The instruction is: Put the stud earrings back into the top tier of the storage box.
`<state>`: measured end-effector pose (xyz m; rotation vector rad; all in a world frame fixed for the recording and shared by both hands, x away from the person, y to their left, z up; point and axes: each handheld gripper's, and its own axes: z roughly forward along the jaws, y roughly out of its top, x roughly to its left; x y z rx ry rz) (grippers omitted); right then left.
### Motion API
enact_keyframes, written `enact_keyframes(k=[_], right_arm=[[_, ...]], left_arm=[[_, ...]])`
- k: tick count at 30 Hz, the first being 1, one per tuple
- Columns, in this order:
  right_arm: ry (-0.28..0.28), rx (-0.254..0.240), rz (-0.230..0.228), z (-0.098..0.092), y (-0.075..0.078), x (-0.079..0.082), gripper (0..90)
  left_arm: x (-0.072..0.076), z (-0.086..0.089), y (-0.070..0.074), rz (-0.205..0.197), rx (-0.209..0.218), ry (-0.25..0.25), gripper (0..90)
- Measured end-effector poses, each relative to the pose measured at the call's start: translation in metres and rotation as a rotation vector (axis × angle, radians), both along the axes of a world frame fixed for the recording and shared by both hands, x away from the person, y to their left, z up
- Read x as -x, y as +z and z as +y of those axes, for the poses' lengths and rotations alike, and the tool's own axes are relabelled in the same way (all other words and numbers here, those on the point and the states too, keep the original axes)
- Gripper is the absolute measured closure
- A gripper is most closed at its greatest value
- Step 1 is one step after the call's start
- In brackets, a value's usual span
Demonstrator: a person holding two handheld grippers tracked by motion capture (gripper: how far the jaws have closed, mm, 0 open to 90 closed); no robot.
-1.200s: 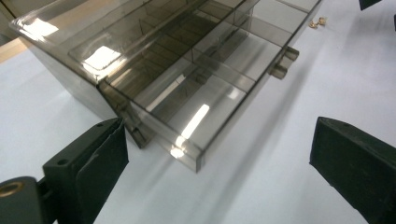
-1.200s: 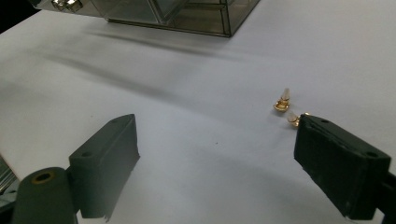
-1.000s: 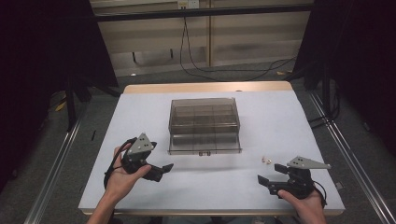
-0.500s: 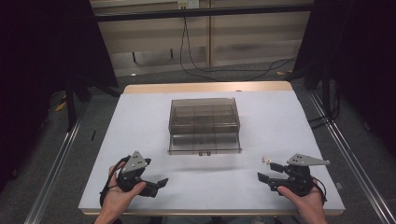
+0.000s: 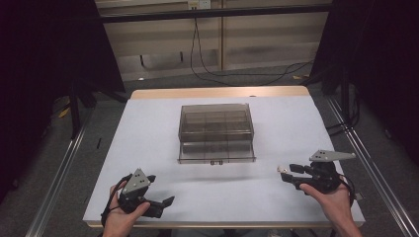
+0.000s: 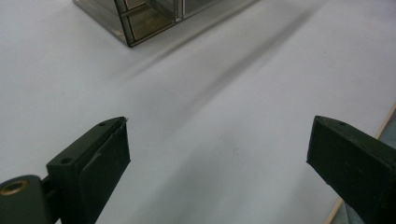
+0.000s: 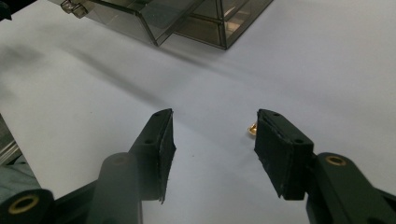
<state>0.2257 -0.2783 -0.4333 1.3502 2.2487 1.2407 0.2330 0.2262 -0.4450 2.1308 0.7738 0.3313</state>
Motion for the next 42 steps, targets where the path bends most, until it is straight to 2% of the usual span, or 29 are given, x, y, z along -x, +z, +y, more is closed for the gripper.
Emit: enact_keyframes(k=[3,6,8,9,10,13,15,16,17,22,24,25,26,27,32,35,38,39,42], right_arm=[[0.039,0.058,0.013,0.003,0.008,-0.009,58.2],[0.076,0.137,0.066,0.006,0.012,-0.019,61.0],[0.097,0.144,0.108,0.005,0.010,-0.026,63.5],[0.116,0.167,0.136,0.006,0.007,-0.030,65.8],[0.115,0.186,0.153,0.007,0.006,-0.032,67.5],[0.137,0.201,0.173,0.007,0.004,-0.037,69.0],[0.136,0.240,0.196,0.009,0.003,-0.041,71.2],[0.152,0.304,0.220,0.010,0.000,-0.045,72.4],[0.152,0.304,0.220,0.010,0.000,-0.045,72.4],[0.183,0.384,0.268,0.012,-0.003,-0.052,73.1],[0.186,0.397,0.283,0.011,-0.004,-0.055,73.1],[0.198,0.410,0.305,0.012,-0.005,-0.058,72.7],[0.198,0.410,0.305,0.012,-0.005,-0.058,72.7],[0.210,0.432,0.319,0.014,-0.006,-0.061,72.1],[0.232,0.463,0.328,0.017,-0.005,-0.066,72.3],[0.255,0.505,0.343,0.020,-0.004,-0.072,72.1],[0.266,0.510,0.345,0.021,-0.004,-0.075,71.5],[0.279,0.522,0.369,0.024,-0.006,-0.077,70.7],[0.287,0.532,0.372,0.025,-0.008,-0.079,70.8]], left_arm=[[0.002,-0.003,0.000,-0.009,0.003,-0.019,6.1],[0.003,-0.002,0.001,-0.005,0.010,-0.018,6.0],[0.003,0.000,0.001,-0.007,0.023,-0.010,5.7],[0.003,0.002,0.001,-0.007,0.032,-0.004,5.1],[0.002,0.002,0.001,-0.008,0.023,0.001,5.1],[0.002,0.002,0.001,-0.002,0.017,0.008,5.1],[0.002,0.002,0.000,-0.006,0.013,0.000,5.2],[0.003,0.001,0.000,-0.002,0.010,0.001,5.1],[0.003,0.001,0.000,-0.002,0.010,0.001,5.0],[0.002,0.002,-0.001,0.001,0.022,-0.008,4.8],[0.001,0.001,-0.001,-0.003,0.014,-0.009,4.8],[0.001,0.001,-0.001,-0.002,0.018,-0.012,4.8],[0.002,0.001,-0.001,-0.002,0.017,-0.014,4.8],[0.001,0.000,-0.001,-0.001,0.015,-0.017,4.8],[0.002,0.000,-0.001,0.006,0.018,-0.015,4.8],[0.002,0.000,-0.001,0.006,0.017,-0.018,4.9],[0.002,0.000,-0.001,0.005,0.016,-0.016,4.9],[0.002,0.000,-0.001,0.006,0.020,-0.016,4.8],[0.002,0.000,-0.001,0.003,0.015,-0.013,4.8]])
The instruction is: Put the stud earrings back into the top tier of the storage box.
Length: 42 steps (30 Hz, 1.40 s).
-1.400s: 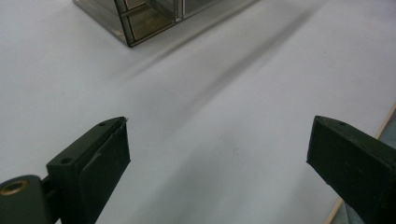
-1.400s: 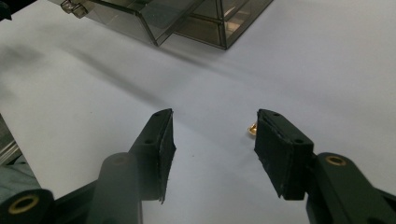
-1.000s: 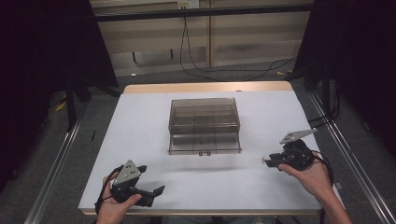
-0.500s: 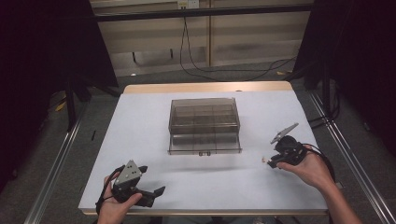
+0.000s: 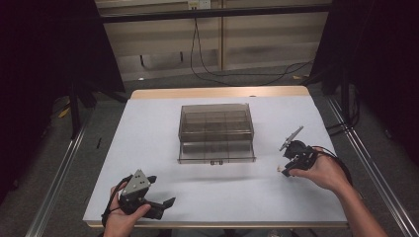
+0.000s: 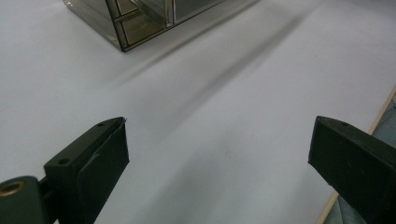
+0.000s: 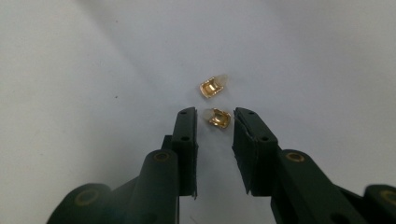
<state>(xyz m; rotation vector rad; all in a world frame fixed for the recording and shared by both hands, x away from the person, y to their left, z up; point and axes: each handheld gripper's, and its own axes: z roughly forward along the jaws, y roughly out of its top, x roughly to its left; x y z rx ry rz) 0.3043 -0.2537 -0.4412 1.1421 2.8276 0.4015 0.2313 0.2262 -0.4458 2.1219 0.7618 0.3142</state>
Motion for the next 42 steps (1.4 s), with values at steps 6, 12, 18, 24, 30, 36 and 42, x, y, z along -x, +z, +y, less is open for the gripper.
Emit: enact_keyframes(k=[6,12,18,24,30,36,42], right_arm=[[0.009,0.008,0.024,0.002,-0.004,-0.004,73.5],[0.008,0.011,0.040,0.001,-0.007,-0.007,75.8],[0.001,0.006,0.057,0.001,-0.007,-0.008,75.8],[0.010,0.013,0.060,0.002,-0.007,-0.011,75.9],[0.008,0.011,0.059,0.002,-0.006,-0.011,76.8],[0.009,-0.002,0.056,0.002,-0.005,-0.010,76.9],[-0.001,-0.024,0.050,0.000,-0.001,-0.008,76.9]], left_arm=[[0.001,-0.001,0.000,-0.006,-0.013,-0.003,5.3],[0.000,0.000,0.000,-0.008,-0.012,0.001,5.3],[0.000,-0.001,0.000,-0.006,-0.013,-0.003,5.3],[0.000,0.000,-0.001,-0.007,-0.012,-0.002,5.4],[0.000,0.000,0.000,-0.009,-0.016,-0.005,5.4],[0.000,0.000,0.000,-0.010,-0.017,-0.005,5.5],[0.000,0.000,0.000,-0.010,-0.017,-0.004,5.5]])
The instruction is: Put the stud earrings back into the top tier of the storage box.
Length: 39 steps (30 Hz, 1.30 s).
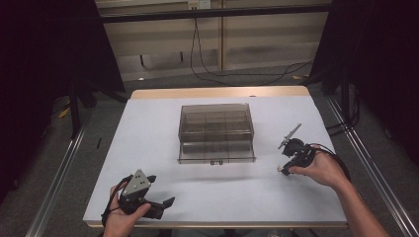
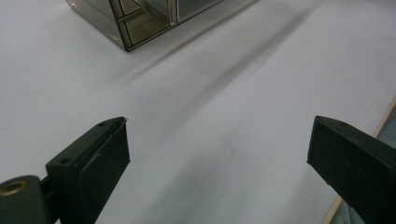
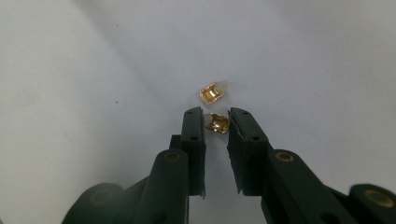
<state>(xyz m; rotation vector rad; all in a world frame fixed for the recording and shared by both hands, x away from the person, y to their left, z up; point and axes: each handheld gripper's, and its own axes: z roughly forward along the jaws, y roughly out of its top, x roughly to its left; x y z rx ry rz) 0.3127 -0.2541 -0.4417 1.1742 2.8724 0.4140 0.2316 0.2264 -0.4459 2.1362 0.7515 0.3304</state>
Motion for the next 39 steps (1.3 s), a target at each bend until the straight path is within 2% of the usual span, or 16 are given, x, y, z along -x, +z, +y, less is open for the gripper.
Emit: enact_keyframes(k=[15,21,39], right_arm=[[-0.013,-0.140,-0.048,-0.007,0.016,0.002,77.0],[-0.019,-0.177,-0.057,-0.006,0.022,0.004,77.0],[0.041,-0.272,-0.123,0.011,0.046,0.001,77.1]], left_arm=[[0.000,0.001,0.000,-0.006,-0.006,0.002,5.3],[-0.001,0.001,0.000,-0.004,-0.006,0.002,5.4],[0.000,0.001,0.000,-0.008,-0.008,0.000,5.5]])
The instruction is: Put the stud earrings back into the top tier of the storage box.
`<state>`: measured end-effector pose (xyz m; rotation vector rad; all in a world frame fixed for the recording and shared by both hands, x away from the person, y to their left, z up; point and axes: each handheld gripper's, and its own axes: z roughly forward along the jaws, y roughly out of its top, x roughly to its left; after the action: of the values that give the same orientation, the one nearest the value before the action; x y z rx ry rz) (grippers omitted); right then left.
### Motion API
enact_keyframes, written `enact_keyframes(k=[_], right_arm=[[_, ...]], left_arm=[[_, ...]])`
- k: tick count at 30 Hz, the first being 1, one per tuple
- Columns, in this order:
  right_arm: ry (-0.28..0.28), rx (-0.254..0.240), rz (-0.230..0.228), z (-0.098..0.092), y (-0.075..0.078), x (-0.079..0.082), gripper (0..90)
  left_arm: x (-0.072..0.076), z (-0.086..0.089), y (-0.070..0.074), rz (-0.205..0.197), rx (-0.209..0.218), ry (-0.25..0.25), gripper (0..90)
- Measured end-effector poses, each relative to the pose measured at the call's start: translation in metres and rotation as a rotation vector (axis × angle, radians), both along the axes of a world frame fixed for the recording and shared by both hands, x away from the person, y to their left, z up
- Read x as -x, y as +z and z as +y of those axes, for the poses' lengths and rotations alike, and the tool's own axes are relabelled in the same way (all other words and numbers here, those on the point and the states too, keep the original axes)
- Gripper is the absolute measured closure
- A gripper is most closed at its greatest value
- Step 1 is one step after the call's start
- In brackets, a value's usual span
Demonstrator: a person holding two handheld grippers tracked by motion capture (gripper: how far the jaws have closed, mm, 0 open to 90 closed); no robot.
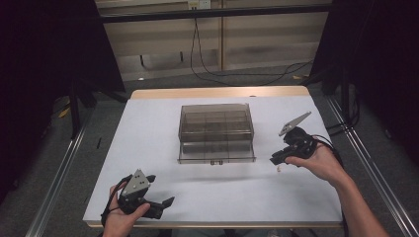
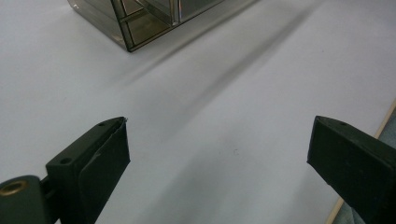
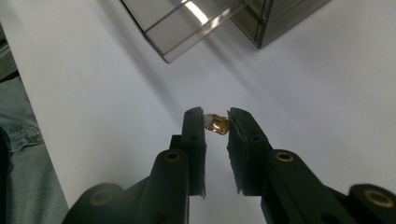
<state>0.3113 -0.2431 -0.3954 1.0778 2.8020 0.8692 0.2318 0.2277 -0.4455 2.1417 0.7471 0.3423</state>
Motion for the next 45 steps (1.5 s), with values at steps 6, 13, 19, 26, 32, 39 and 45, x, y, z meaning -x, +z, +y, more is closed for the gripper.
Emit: enact_keyframes(k=[6,13,19,26,32,39,45], right_arm=[[0.009,-0.029,-0.020,0.003,0.010,-0.003,77.2],[0.027,-0.049,-0.044,0.007,0.020,-0.007,77.2],[0.045,-0.064,-0.063,0.012,0.030,-0.011,77.2],[0.084,-0.074,-0.077,0.022,0.040,-0.017,77.2],[0.096,-0.078,-0.079,0.028,0.045,-0.020,77.2],[0.120,-0.075,-0.095,0.041,0.049,-0.024,77.2],[0.144,-0.073,-0.103,0.054,0.051,-0.028,77.2]], left_arm=[[0.000,0.000,0.000,-0.003,-0.001,-0.001,5.6],[-0.001,0.000,0.000,-0.003,-0.002,0.000,5.6],[-0.002,0.000,-0.001,-0.002,-0.001,0.001,5.6],[-0.003,-0.001,-0.001,0.003,-0.005,0.007,5.8],[-0.004,-0.002,-0.001,0.004,-0.008,0.006,5.8],[-0.004,-0.002,-0.002,0.003,-0.004,0.000,5.7],[-0.004,-0.002,-0.001,0.004,-0.003,-0.005,5.7]])
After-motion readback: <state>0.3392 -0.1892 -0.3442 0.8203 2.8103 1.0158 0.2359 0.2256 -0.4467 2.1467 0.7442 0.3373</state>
